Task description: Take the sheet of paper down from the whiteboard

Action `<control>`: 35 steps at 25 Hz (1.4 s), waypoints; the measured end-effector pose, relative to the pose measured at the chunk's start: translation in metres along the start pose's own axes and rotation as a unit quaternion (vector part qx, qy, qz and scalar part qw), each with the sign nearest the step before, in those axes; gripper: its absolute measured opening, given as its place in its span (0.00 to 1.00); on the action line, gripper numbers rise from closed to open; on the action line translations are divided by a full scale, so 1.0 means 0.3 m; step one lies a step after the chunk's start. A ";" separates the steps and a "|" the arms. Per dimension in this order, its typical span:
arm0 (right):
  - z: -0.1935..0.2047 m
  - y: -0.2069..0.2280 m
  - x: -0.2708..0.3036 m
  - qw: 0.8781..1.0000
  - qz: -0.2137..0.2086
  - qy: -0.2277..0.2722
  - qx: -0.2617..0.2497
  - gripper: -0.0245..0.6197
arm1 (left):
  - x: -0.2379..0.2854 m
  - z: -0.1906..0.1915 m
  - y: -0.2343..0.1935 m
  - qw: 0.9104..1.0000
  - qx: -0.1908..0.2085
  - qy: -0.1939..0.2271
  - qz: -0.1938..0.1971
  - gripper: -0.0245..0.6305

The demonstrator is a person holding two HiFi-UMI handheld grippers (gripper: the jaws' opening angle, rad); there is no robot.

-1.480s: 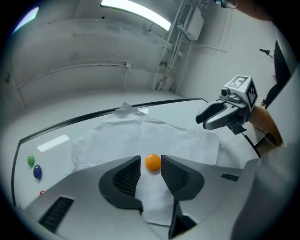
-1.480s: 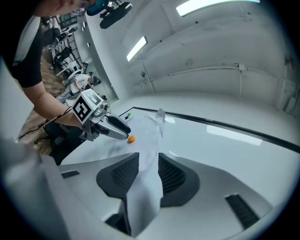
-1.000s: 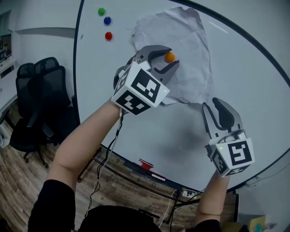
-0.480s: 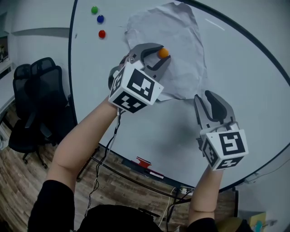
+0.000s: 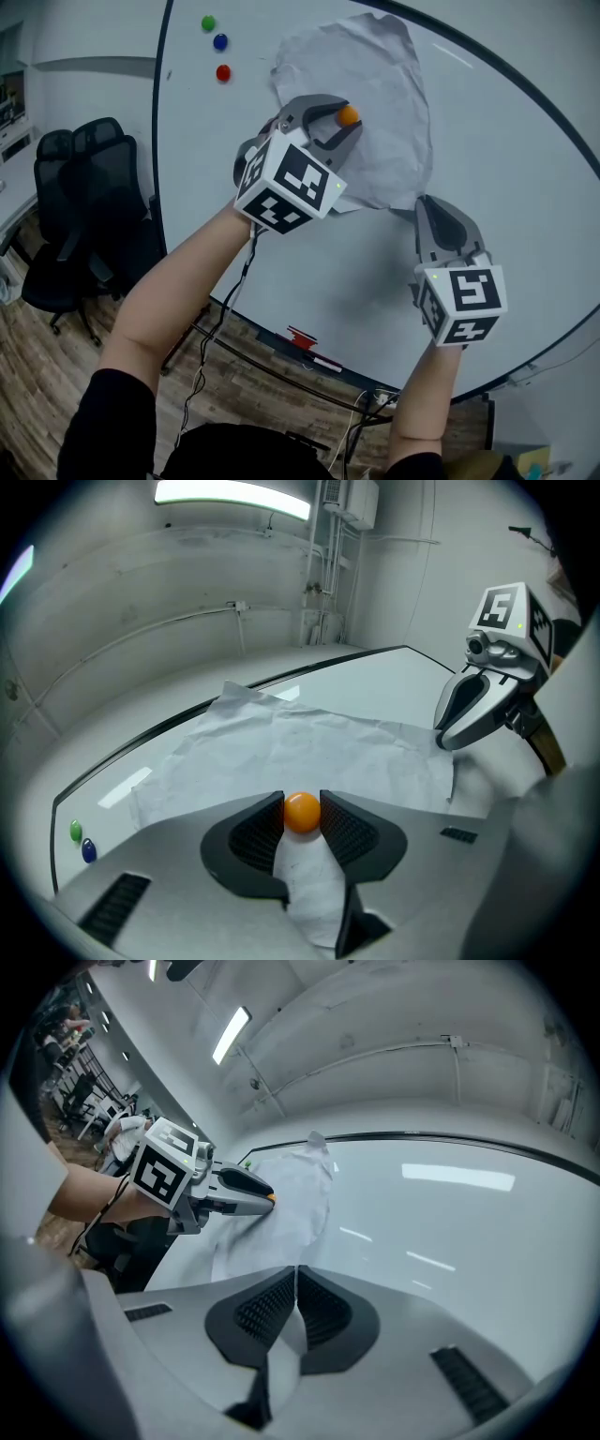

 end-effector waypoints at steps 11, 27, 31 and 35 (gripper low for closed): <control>-0.010 0.024 0.004 1.000 0.009 0.000 0.007 0.07 | -0.046 0.013 0.040 0.999 0.009 -0.010 0.029 0.24; 0.029 -0.132 0.022 0.999 -0.039 -0.027 -0.005 0.07 | -0.132 0.067 0.098 0.998 0.004 -0.033 0.048 0.24; 0.022 -0.149 -0.008 0.999 -0.042 -0.018 -0.003 0.07 | -0.095 0.070 0.108 0.998 0.015 -0.035 0.045 0.24; 0.009 -0.156 -0.032 0.999 -0.048 -0.010 -0.006 0.07 | -0.059 0.074 0.112 0.998 0.027 -0.042 0.040 0.24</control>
Point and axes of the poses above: the fingertips, and each gripper's own axes: x forward along the fingers, y to its right, z out of its underside, the point moved 4 cm from there along -x, backward along the fingers, and after that the axes turned 9 degrees about -x, right-handed, at the moved point
